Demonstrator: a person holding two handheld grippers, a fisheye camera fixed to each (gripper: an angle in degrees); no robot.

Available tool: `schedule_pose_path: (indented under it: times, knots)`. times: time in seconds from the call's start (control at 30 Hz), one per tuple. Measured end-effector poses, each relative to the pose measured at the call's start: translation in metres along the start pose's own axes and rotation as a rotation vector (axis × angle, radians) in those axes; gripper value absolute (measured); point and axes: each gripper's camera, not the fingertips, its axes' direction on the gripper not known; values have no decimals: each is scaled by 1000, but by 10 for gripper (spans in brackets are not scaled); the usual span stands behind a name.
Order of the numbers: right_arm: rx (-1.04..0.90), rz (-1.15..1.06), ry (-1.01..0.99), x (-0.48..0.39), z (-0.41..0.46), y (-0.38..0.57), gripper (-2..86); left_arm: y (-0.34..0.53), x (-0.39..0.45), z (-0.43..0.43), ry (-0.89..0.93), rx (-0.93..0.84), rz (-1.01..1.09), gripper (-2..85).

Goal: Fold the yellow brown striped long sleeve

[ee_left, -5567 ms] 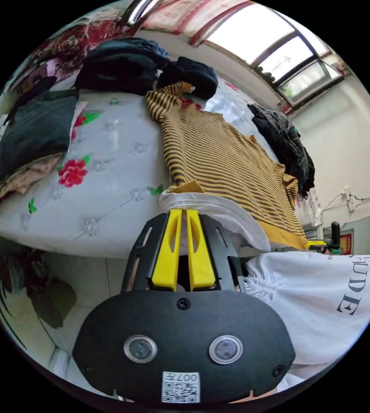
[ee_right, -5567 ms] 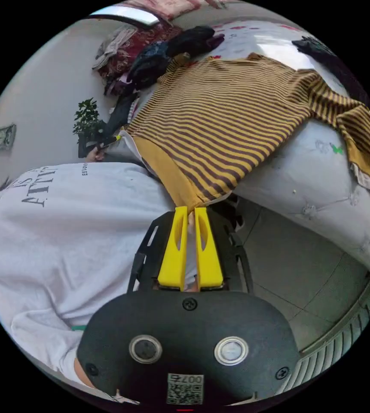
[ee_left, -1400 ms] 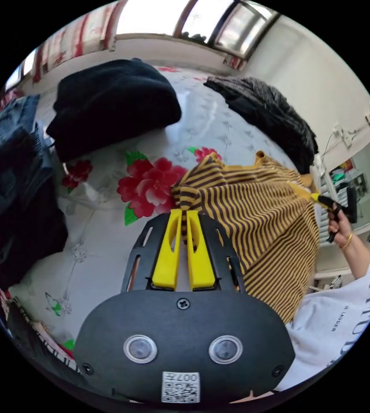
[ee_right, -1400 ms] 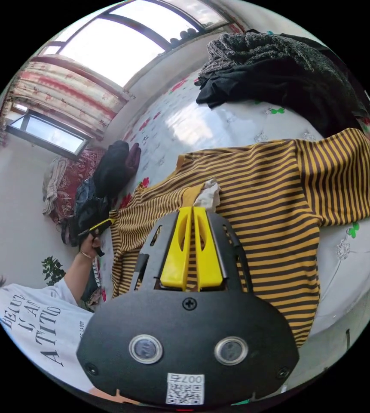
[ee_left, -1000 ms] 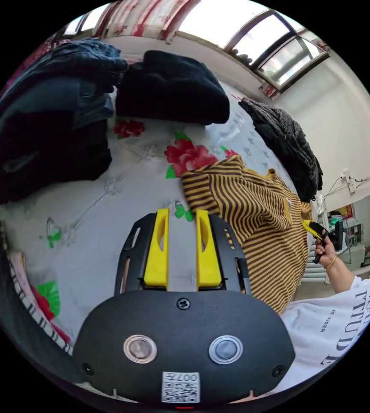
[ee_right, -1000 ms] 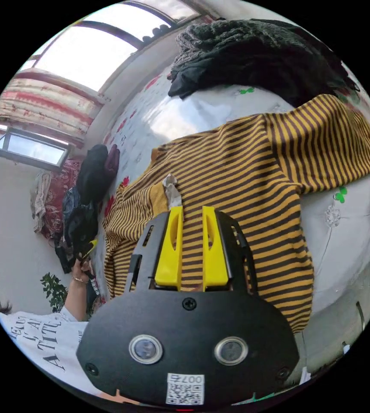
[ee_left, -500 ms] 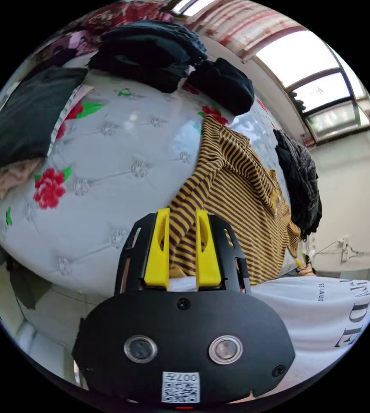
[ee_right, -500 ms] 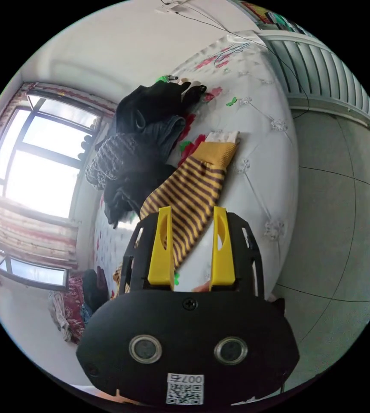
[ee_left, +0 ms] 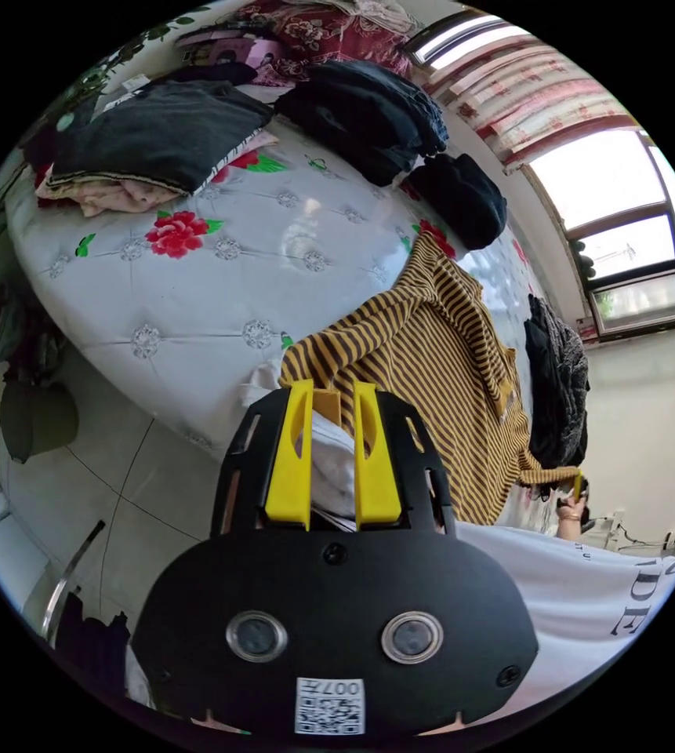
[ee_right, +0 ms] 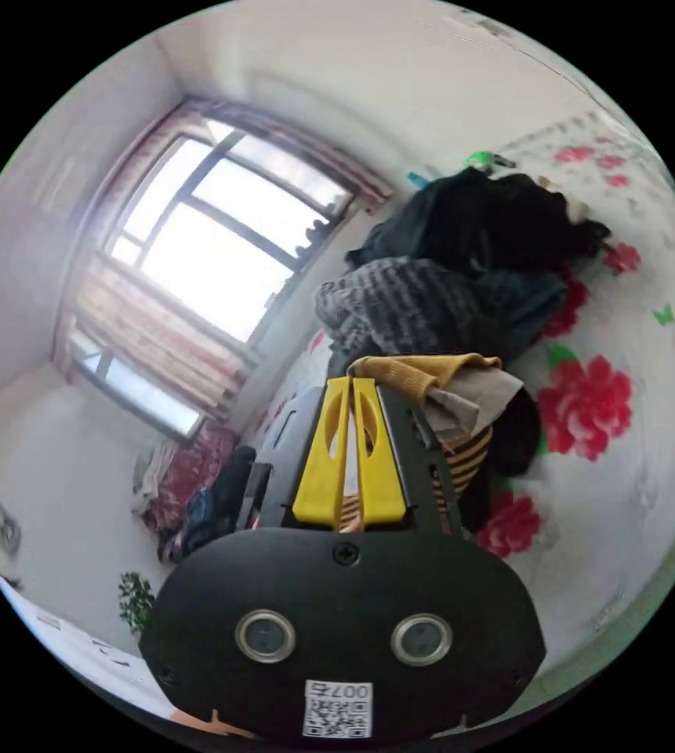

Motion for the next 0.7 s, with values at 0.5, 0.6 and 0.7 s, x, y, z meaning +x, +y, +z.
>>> schedule_pose_path:
  times: [0.5,0.6,0.7]
  knots:
    - [-972,-856,-222,-470,314,629,58,39,12,-5,53,-4,183,107]
    - [-999,-828,-153,-433,298,677,65,44,37,-7,7,-17,314,109]
    - [-1003,-770,-38,-383,273,689,72,36,84,-1,-40,-24,501,113]
